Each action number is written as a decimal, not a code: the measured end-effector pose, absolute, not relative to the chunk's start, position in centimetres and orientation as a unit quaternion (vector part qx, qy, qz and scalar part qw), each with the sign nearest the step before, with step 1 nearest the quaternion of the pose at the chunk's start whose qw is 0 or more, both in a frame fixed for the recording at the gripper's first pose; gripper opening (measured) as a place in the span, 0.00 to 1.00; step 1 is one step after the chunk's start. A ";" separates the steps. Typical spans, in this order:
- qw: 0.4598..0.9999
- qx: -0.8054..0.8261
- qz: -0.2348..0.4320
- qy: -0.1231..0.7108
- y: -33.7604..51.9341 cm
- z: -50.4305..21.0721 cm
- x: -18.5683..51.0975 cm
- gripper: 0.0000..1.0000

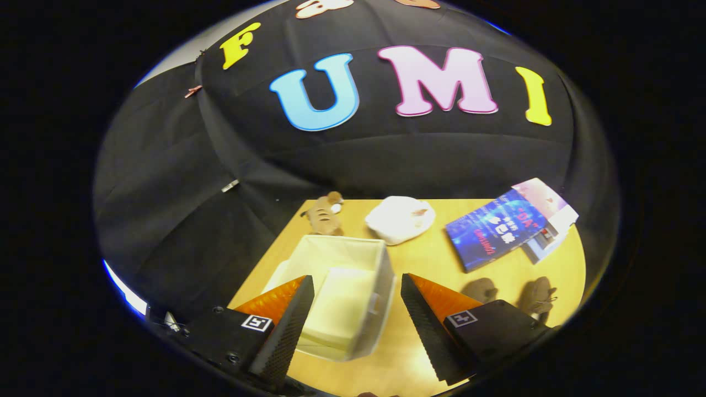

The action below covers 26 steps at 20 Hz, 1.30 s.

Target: Open the storage box then place both shoes into the box .Put the left shoe in first, then the right shoe, with the right side of both shoes facing outward in a uniform manner.

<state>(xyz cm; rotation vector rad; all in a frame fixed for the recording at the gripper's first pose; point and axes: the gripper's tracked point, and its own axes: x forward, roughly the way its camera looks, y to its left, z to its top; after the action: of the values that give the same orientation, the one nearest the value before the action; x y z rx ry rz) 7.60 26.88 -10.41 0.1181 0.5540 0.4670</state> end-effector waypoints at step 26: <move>0.914 0.046 0.053 0.399 9.2 -35.0 14.4 0.45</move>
<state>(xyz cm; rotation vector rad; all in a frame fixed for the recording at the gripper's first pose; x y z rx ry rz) 14.44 9.15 -34.97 0.0947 0.8210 0.1084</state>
